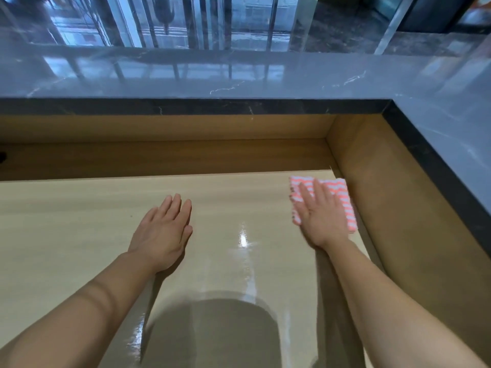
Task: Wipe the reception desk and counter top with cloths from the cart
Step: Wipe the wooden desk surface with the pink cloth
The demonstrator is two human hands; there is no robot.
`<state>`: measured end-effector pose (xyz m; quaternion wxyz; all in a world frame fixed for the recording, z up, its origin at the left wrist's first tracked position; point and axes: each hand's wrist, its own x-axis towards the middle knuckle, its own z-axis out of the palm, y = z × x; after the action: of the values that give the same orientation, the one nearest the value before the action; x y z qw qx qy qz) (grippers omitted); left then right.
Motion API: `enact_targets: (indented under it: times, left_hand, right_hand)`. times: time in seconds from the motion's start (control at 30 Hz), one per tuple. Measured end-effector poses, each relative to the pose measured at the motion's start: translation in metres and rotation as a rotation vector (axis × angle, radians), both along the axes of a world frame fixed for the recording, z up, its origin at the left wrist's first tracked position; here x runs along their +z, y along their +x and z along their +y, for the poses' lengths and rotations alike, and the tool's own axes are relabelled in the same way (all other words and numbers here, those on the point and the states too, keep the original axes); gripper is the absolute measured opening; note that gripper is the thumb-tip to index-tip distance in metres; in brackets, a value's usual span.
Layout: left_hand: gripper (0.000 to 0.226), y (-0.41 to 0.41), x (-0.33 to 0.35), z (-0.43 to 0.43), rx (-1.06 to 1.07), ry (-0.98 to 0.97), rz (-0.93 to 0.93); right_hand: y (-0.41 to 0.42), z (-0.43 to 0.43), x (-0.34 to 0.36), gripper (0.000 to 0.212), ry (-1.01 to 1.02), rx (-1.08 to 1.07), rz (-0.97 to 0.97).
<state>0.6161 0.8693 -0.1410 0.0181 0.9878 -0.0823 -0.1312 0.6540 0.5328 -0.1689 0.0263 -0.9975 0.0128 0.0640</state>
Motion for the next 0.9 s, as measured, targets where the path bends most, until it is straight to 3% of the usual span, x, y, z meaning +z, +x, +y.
enact_targets:
  times: [0.1, 0.23, 0.37, 0.5, 0.67, 0.8, 0.9]
  left_hand:
    - [0.070, -0.016, 0.002, -0.001, -0.020, -0.035, 0.042]
    - [0.094, -0.041, 0.007, -0.002, -0.029, -0.070, 0.072]
    - [0.102, -0.054, 0.010, -0.005, 0.019, -0.040, 0.108]
    - [0.088, -0.059, 0.014, -0.011, 0.036, -0.055, 0.107]
    - [0.099, -0.055, 0.018, -0.016, 0.059, 0.037, 0.198]
    - [0.102, -0.054, 0.020, -0.018, 0.063, 0.061, 0.225]
    - [0.102, -0.053, 0.019, -0.017, 0.065, 0.035, 0.240]
  right_hand:
    - [-0.002, -0.010, 0.000, 0.057, 0.012, -0.156, 0.007]
    - [-0.009, 0.046, 0.001, 0.061, 0.024, -0.333, 0.016]
    - [-0.040, 0.141, 0.002, 0.062, 0.066, -0.112, 0.030]
    - [-0.077, 0.204, 0.000, 0.058, 0.104, 0.225, 0.080]
    - [-0.070, 0.148, 0.004, 0.056, 0.056, 0.447, 0.081]
    - [-0.059, 0.050, 0.007, 0.065, -0.080, 0.287, 0.076]
    - [-0.055, -0.011, 0.006, 0.065, -0.033, 0.060, 0.016]
